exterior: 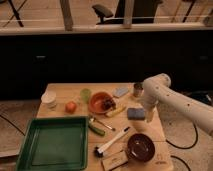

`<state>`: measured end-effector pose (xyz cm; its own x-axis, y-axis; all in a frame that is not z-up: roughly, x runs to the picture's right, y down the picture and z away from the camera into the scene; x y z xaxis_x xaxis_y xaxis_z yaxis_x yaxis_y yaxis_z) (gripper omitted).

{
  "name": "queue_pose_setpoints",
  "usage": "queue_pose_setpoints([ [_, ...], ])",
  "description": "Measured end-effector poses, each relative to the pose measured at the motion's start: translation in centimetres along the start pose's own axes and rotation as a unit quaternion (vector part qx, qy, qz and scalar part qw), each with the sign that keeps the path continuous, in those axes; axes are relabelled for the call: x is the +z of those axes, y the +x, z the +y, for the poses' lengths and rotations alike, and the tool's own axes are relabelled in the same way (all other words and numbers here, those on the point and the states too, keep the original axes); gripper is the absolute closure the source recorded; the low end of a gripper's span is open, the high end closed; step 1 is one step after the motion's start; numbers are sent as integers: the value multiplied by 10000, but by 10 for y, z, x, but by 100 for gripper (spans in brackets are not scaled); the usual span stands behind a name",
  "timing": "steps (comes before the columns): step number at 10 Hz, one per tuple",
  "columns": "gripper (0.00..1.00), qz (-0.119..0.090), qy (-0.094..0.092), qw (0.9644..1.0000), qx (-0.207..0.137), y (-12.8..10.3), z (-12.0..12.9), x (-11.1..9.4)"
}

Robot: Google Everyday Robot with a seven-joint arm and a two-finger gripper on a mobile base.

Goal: Place sponge in tray

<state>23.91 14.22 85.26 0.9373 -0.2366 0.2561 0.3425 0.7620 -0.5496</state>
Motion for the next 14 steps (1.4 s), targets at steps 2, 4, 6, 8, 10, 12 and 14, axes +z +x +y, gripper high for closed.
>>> queue_pose_setpoints([
  [2,20,-75,-47,10000,-20,0,0,4],
  [4,20,-135,-82,9999,-51,0,0,7],
  [6,20,-221,-127,9996,-97,1,1,12],
  [8,20,-283,-184,9993,-163,2,1,18],
  [10,20,-314,-208,9991,-217,2,1,20],
  [12,20,-365,-234,9987,-274,3,1,24],
  [14,20,-399,-259,9983,-337,2,0,27],
])
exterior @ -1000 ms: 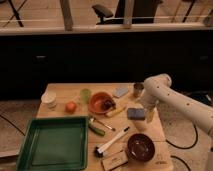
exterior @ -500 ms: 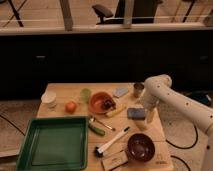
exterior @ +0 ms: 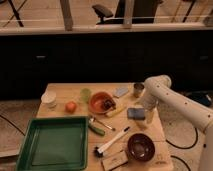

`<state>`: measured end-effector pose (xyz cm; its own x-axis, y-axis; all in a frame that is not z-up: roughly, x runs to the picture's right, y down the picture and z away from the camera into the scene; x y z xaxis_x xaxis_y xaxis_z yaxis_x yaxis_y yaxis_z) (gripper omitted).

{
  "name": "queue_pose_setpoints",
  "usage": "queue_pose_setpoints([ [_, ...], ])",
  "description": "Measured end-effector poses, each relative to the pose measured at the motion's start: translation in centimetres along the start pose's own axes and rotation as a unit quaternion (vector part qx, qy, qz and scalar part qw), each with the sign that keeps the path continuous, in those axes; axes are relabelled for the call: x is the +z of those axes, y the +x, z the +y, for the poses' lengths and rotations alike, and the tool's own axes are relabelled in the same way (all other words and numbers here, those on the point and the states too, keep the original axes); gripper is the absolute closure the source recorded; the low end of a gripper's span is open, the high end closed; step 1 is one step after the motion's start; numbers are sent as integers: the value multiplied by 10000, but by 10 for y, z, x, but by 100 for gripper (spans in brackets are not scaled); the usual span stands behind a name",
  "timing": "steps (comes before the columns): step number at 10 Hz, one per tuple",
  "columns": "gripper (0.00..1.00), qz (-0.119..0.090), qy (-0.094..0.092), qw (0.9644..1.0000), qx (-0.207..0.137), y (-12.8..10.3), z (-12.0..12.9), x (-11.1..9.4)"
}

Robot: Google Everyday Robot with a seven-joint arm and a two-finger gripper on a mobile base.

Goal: Place sponge in tray

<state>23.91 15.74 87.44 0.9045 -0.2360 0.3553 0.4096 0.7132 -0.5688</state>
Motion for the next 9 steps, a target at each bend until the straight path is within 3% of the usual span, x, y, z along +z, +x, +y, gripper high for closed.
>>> queue_pose_setpoints([
  [9,20,-125,-73,9997,-187,1,1,9],
])
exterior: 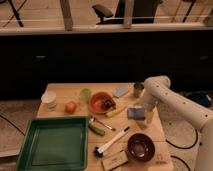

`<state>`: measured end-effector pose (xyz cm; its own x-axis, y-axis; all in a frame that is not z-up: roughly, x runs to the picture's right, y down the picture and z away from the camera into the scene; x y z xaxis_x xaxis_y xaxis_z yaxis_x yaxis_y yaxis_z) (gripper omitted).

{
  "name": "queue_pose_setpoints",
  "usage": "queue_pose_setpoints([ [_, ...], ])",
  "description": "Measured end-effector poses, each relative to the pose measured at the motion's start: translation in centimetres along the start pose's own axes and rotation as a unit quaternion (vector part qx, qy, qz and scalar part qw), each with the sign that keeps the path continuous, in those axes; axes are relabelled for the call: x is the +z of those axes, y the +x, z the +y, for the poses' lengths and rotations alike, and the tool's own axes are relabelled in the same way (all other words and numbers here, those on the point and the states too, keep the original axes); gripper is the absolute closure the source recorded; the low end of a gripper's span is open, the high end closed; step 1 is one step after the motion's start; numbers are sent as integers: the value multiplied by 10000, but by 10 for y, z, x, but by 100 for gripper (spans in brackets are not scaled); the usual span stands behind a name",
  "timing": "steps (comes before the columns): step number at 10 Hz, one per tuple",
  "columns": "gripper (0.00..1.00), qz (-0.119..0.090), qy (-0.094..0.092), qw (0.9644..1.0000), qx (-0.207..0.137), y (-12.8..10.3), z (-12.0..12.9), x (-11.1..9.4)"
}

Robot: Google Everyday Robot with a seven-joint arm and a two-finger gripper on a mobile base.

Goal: Place sponge in tray

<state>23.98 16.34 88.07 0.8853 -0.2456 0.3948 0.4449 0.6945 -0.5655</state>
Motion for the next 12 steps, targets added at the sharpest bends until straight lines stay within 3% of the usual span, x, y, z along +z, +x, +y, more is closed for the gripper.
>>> queue_pose_setpoints([
  [12,20,-77,-63,9999,-62,-2,9,7],
])
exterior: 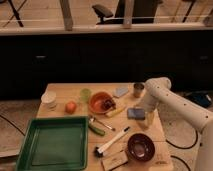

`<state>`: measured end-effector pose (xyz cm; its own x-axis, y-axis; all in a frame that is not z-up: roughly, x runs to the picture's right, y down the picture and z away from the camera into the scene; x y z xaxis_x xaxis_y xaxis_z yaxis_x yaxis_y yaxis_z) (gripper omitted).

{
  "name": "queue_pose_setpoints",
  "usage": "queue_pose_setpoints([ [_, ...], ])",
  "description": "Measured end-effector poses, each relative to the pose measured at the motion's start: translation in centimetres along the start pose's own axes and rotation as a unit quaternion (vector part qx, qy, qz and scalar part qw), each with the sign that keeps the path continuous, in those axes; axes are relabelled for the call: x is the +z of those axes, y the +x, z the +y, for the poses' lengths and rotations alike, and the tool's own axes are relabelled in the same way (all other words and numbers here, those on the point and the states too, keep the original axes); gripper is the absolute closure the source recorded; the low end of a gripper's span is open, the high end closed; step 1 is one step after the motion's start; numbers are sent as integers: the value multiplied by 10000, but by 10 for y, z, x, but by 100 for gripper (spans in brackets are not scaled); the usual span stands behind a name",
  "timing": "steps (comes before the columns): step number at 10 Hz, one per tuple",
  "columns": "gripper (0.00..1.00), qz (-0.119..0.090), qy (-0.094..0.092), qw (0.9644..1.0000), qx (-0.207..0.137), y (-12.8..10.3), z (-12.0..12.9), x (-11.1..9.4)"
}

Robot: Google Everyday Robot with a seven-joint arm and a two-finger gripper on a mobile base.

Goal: Place sponge in tray

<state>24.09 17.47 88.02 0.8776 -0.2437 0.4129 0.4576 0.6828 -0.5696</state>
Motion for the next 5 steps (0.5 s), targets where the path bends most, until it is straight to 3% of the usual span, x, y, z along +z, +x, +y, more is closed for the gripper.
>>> queue_pose_setpoints([
  [5,20,-15,-9,10000,-17,-3,2,-1],
])
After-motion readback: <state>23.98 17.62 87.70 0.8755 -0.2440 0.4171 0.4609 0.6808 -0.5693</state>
